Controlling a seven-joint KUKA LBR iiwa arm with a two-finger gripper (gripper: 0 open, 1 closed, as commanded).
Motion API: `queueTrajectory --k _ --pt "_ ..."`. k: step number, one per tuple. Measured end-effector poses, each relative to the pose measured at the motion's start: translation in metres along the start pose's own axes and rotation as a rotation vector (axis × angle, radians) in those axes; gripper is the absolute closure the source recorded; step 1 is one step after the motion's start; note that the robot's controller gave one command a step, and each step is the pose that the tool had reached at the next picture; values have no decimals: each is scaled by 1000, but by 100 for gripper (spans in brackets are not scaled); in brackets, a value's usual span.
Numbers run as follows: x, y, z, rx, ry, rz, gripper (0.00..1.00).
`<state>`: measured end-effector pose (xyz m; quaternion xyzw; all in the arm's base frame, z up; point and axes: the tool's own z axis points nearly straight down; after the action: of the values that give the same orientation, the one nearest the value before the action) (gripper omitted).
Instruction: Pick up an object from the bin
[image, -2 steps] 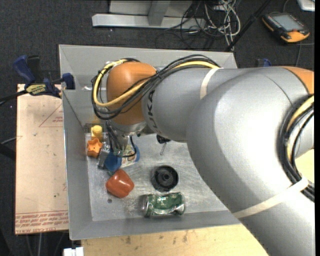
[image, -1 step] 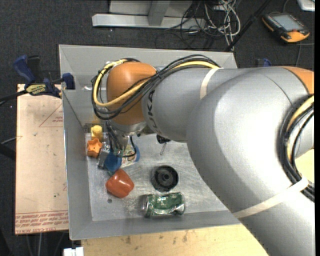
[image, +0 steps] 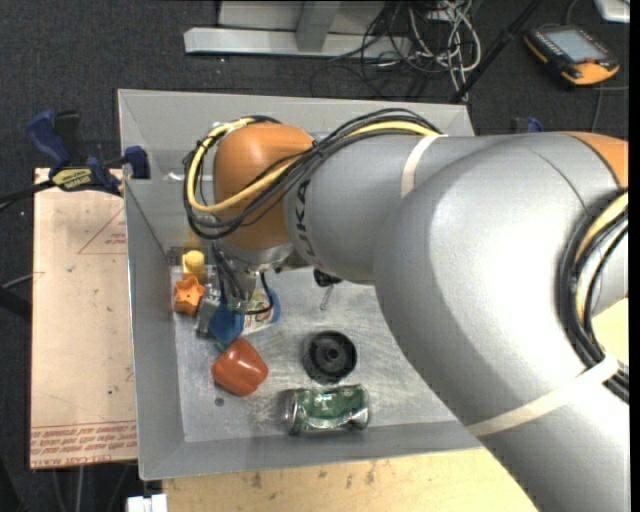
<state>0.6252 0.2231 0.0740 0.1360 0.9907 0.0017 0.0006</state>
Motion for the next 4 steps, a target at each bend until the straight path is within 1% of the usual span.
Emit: queueTrajectory --k 1,2,3,4 --pt "1 -1 -9 4 4 0 100" --pt "2 -2 -27 7 7 1 100" --pt "1 -1 -50 3 2 1 100" --pt "0 0 -62 0 -3 1 100"
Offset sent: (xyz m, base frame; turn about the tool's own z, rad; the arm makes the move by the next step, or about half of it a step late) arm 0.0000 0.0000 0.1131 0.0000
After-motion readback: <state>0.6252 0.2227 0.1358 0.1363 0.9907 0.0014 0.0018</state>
